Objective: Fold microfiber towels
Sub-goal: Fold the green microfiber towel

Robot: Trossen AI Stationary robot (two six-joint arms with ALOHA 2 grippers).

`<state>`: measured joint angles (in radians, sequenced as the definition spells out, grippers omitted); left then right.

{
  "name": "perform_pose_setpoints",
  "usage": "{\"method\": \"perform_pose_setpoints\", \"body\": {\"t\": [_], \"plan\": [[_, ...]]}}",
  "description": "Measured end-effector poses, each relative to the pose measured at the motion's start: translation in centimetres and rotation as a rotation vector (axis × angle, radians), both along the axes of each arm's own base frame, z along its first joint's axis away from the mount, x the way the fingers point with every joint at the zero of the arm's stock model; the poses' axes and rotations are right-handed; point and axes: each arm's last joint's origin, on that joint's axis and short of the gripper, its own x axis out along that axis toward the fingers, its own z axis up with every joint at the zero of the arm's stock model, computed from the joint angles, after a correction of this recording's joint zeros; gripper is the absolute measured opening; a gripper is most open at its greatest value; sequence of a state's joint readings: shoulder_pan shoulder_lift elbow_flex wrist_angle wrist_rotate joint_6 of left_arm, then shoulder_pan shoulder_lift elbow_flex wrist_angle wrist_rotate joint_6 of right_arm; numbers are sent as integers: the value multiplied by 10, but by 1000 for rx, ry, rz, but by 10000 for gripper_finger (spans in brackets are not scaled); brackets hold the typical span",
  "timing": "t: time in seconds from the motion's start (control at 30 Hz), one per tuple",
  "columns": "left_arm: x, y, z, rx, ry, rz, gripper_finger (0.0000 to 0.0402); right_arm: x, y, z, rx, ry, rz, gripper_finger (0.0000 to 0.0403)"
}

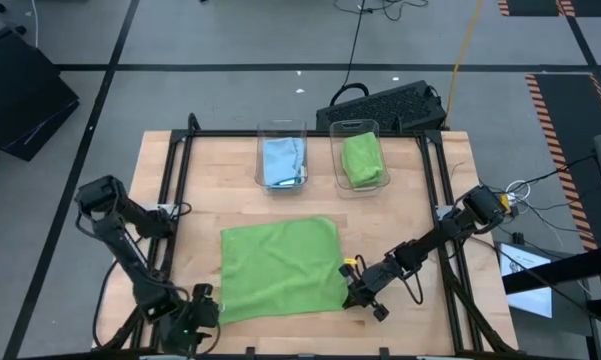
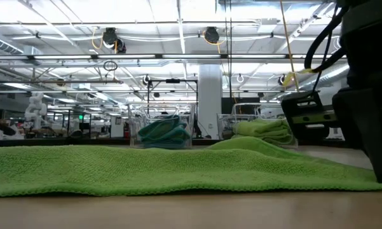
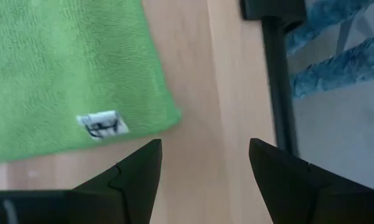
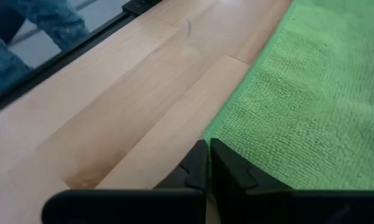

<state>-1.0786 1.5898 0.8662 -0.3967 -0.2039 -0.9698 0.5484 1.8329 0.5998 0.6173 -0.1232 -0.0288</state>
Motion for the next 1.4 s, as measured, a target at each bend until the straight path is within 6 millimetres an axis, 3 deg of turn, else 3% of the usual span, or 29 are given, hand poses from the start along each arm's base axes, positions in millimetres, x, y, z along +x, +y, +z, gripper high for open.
{"method": "perform_pose_setpoints", "body": {"t": [0.2,0.4,0.57,0.7,1.0,1.4], "plan": [[-12,-8,-5,7,-28,49,246,2,-2,1,68,36,-65,4],[6,-1,-4,109,-179,26,239,2,-3,1,79,44,-76,2],[22,6,-13,203,-180,-96,210,2,-3,1,102,62,-99,2],[27,-2,-25,180,-169,-182,194,2,-3,1,110,69,-108,2],[27,-3,-33,190,-141,-173,200,2,-2,1,134,86,-132,2],[22,-2,-35,203,-97,-187,118,3,-2,1,134,84,-134,2]]}}
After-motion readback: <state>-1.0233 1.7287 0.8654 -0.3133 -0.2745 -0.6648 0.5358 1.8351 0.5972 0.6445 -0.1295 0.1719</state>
